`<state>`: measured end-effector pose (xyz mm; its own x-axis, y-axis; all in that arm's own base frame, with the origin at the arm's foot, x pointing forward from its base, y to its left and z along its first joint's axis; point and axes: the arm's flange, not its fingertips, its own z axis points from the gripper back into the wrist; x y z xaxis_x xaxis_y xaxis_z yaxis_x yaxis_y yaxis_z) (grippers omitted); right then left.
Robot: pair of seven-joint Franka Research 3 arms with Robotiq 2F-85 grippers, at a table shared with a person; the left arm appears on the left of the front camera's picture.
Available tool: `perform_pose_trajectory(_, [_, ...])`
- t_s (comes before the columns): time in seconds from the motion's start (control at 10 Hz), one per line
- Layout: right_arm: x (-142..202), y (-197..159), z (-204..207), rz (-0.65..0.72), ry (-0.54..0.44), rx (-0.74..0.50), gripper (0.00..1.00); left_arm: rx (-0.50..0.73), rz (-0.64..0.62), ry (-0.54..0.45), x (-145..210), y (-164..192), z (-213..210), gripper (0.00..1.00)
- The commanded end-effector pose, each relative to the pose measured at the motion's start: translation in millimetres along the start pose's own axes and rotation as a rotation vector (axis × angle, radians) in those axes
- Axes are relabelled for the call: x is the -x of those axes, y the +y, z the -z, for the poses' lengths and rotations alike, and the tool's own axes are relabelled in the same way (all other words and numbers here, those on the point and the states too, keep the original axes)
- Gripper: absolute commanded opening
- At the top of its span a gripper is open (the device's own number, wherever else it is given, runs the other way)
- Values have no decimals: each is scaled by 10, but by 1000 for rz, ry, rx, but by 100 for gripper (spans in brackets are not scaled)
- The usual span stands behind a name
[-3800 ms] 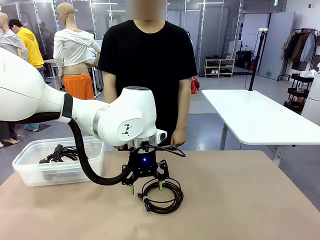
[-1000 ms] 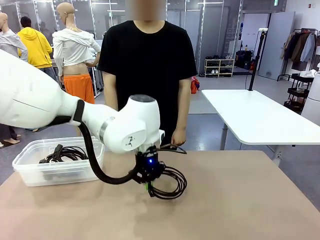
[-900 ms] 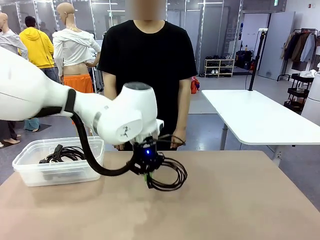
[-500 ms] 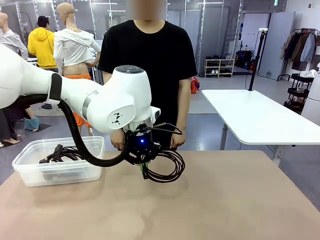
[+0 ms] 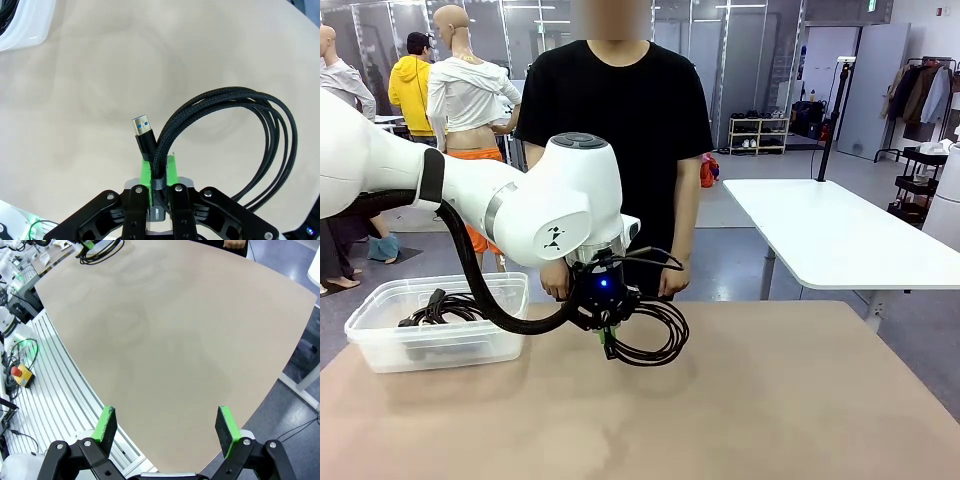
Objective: Organize and store the cables.
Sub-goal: Place the USB Extension Cable into the Organizing box.
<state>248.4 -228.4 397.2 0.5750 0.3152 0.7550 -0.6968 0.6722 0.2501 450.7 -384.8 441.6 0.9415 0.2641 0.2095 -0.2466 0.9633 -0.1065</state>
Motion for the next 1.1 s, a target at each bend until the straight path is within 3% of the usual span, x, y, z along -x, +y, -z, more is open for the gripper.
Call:
perform_pose_trajectory(0.0, [1, -17, -2, -19, -14, -1, 100, 0, 0, 0, -1, 1, -1, 13])
perform_pose_trajectory(0.2, [1, -17, -2, -19, -14, -1, 100, -24, 145, -36, -298, 373, -152, 13])
perform_pose_trajectory(0.6, [1, -17, -2, -19, -14, -1, 100, 103, 241, -82, -991, 1614, -506, 13])
perform_pose_trajectory(0.7, [1, -17, -2, -19, -14, -1, 100, 129, 314, -140, -1167, 2035, -523, 13])
perform_pose_trajectory(1.0, [1, -17, -2, -19, -14, -1, 100, 83, 235, -180, -1559, 2852, -494, 13])
